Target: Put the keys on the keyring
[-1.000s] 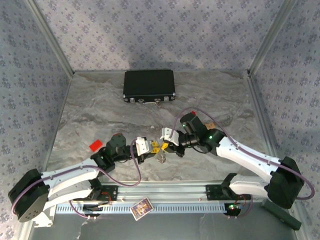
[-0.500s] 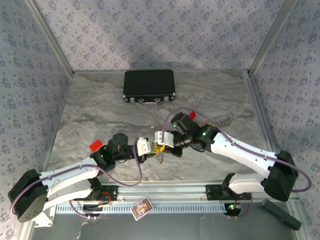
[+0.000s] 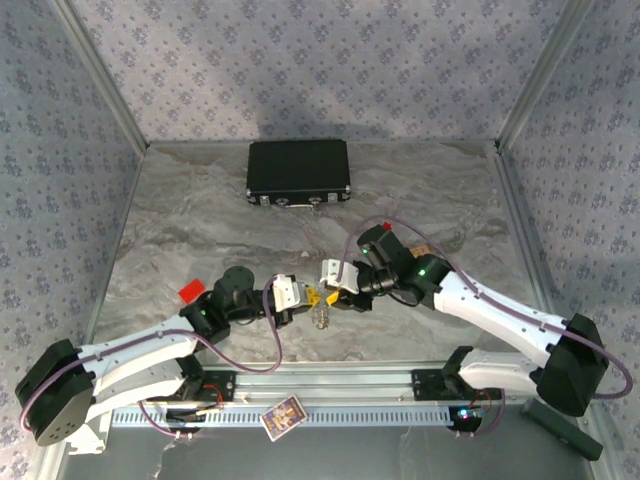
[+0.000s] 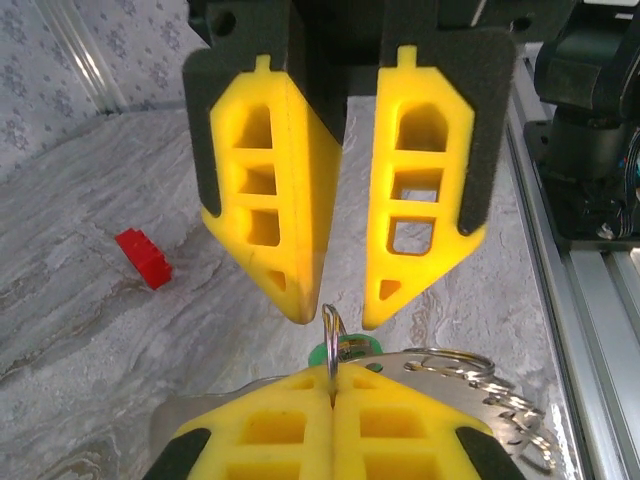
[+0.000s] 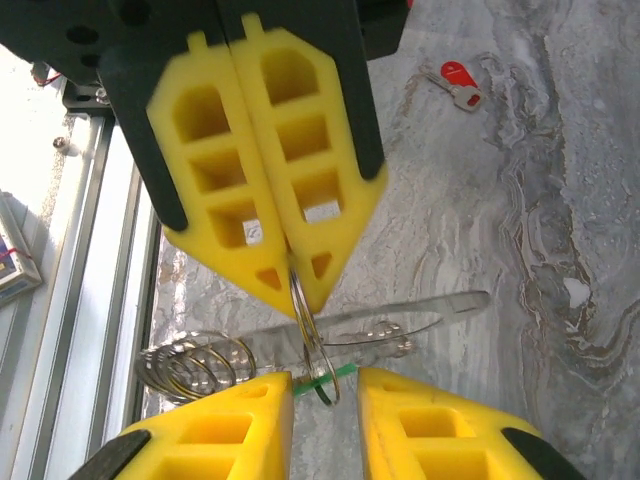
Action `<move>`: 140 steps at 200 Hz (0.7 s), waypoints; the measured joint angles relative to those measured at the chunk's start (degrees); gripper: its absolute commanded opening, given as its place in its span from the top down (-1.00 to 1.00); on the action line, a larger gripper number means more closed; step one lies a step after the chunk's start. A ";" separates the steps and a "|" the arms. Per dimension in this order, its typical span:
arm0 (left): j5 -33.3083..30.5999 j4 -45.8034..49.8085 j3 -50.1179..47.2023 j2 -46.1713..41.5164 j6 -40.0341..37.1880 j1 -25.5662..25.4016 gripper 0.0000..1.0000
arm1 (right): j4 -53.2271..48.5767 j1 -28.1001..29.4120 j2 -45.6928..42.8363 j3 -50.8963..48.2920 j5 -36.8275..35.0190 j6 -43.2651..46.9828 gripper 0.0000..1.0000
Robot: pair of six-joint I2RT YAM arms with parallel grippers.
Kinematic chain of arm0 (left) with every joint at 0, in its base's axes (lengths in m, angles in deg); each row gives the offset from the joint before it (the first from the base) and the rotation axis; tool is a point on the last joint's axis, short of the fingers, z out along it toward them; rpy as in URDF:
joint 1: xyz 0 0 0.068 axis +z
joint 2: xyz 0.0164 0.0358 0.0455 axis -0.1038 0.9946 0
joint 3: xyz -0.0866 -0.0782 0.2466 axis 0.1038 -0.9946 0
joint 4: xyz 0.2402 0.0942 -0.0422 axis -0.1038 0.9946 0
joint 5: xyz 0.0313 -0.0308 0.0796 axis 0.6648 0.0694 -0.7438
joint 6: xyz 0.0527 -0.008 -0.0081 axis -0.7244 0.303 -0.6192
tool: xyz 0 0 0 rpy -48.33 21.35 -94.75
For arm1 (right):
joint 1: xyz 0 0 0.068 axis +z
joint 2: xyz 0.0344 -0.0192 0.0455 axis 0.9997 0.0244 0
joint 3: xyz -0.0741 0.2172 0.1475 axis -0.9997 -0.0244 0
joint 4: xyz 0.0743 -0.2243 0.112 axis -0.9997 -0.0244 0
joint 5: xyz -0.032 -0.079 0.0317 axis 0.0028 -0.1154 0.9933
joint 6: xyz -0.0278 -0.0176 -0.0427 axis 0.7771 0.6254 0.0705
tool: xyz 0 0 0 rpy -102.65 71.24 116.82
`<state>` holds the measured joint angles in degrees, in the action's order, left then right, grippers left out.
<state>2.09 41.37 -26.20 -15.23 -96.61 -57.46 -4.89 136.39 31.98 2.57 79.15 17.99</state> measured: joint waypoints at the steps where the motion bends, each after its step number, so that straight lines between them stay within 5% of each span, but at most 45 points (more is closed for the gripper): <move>1: 0.00 -0.07 -0.04 -0.02 0.02 0.00 1.00 | 0.11 -0.09 -0.09 -0.17 0.09 -0.09 0.52; 93: 0.44 -2.19 -0.63 -0.09 0.59 0.00 1.00 | 3.80 -0.68 -0.46 -2.32 2.58 -3.67 0.86; 123: 0.90 -2.82 -0.72 0.31 0.59 0.02 1.00 | 4.04 -1.09 0.66 -2.32 3.58 -3.67 0.84; 140: 1.53 -2.82 -0.72 0.87 0.59 0.07 1.00 | 4.31 -1.44 2.21 -2.32 4.68 -4.11 0.62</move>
<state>3.62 38.55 -26.92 -14.35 -96.02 -57.40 -0.58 134.95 34.19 0.25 83.83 13.88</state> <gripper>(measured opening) 0.045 0.131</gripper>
